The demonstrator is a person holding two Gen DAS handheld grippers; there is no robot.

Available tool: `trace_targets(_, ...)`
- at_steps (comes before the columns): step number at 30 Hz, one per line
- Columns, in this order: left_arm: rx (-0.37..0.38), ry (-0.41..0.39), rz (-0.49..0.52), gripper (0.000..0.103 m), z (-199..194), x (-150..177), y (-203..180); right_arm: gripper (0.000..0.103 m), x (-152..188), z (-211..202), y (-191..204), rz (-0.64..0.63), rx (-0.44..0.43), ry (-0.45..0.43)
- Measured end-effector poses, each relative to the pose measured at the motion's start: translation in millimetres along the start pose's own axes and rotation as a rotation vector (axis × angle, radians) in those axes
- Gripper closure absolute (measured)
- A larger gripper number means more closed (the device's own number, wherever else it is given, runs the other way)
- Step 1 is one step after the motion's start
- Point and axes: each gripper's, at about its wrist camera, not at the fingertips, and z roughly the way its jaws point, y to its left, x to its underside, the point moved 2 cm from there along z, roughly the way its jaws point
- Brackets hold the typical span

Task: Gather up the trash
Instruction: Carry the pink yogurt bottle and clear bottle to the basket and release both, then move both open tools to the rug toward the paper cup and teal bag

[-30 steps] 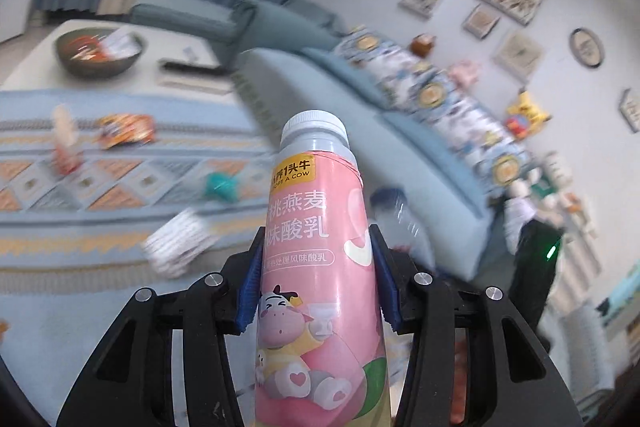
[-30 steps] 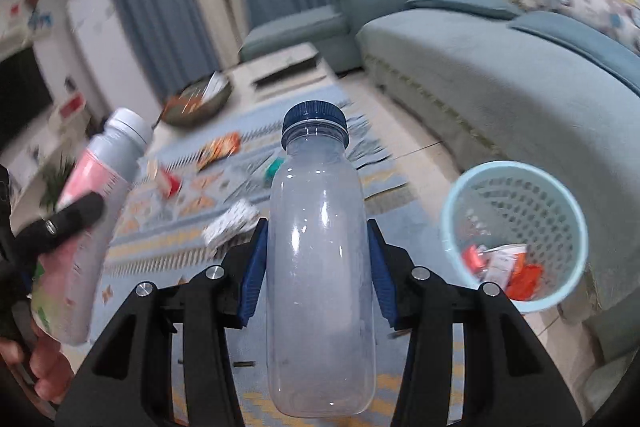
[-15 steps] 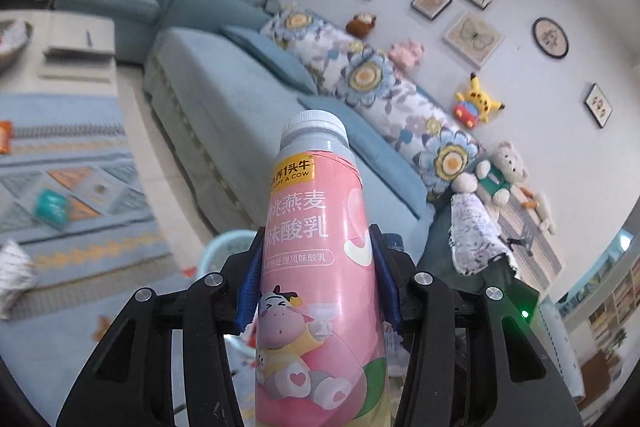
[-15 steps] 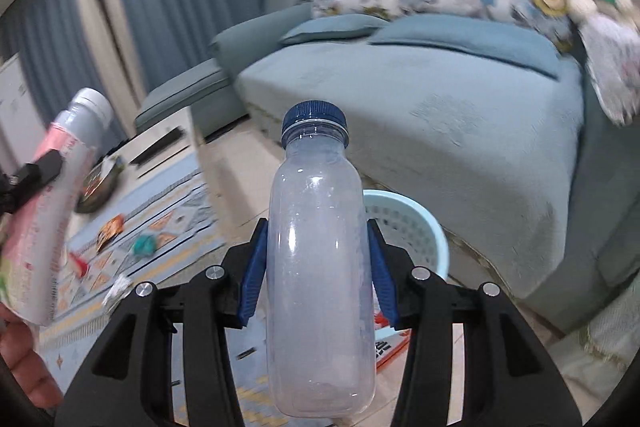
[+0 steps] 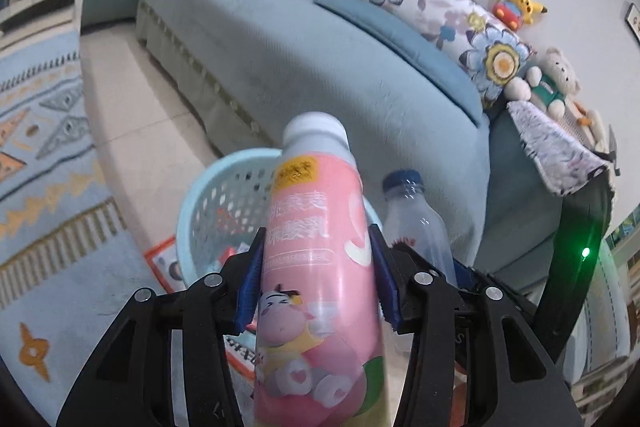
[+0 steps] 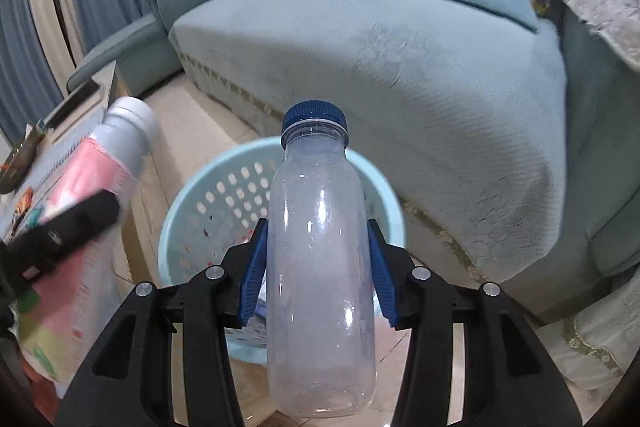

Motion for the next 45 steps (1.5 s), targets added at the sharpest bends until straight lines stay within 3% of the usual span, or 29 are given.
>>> trace_targets(2, -0.003, 0.007, 0.005, 0.048, 2.0, 2.2, 6.3, 0.058, -0.3, 3.5, 2.5, -0.001, 0.025, 0.007)
trace_targets(4, -0.008, -0.004, -0.004, 0.047, -4.3, 1.9, 11.5, 0.058, -1.2, -3.0, 3.4, -0.002, 0.042, -0.012)
trace_targets(13, 0.016, -0.093, -0.033, 0.047, -64.4, -12.8, 18.3, 0.057, -11.8, -47.6, 31.2, -0.048, -0.028, -0.068)
trace_targets(16, -0.015, -0.170, -0.011, 0.046, -103.0, -22.8, 17.4, 0.046, -15.2, -69.4, 54.8, -0.078, -0.061, -0.107)
trace_targets(20, -0.079, -0.260, -0.010, 0.037, -162.4, -30.7, 33.1, 0.040, -25.2, -99.8, 97.2, -0.158, -0.133, -0.169)
trace_targets(22, -0.142, -0.289, -0.017, 0.032, -186.8, -30.8, 46.6, 0.034, -29.3, -114.0, 120.2, -0.193, -0.174, -0.199)
trace_targets(27, -0.346, -0.372, -0.094, 0.032, -252.8, -21.3, 112.9, 0.026, -29.8, -130.0, 180.0, -0.279, -0.265, -0.245)
trace_targets(31, -0.476, -0.420, -0.208, 0.032, -299.2, -6.1, 180.9, 0.024, -20.3, -114.7, 228.7, -0.316, -0.341, -0.216)
trace_targets(34, -0.517, -0.425, -0.267, 0.031, -319.1, 3.6, 219.4, 0.022, -13.3, -87.8, 256.7, -0.325, -0.356, -0.158)
trace_targets(35, -0.534, -0.418, -0.272, 0.026, -322.4, 9.5, 234.1, 0.021, -10.9, -76.4, 264.3, -0.328, -0.353, -0.133)
trace_targets(40, -0.657, -0.345, -0.291, 0.024, -313.4, 39.7, 289.3, 0.020, 6.7, -20.5, 298.3, -0.340, -0.366, -0.004)
trace_targets(45, -0.674, -0.321, -0.353, 0.024, -300.5, 36.2, 331.4, 0.021, 17.6, 9.3, 340.7, -0.428, -0.354, 0.020)
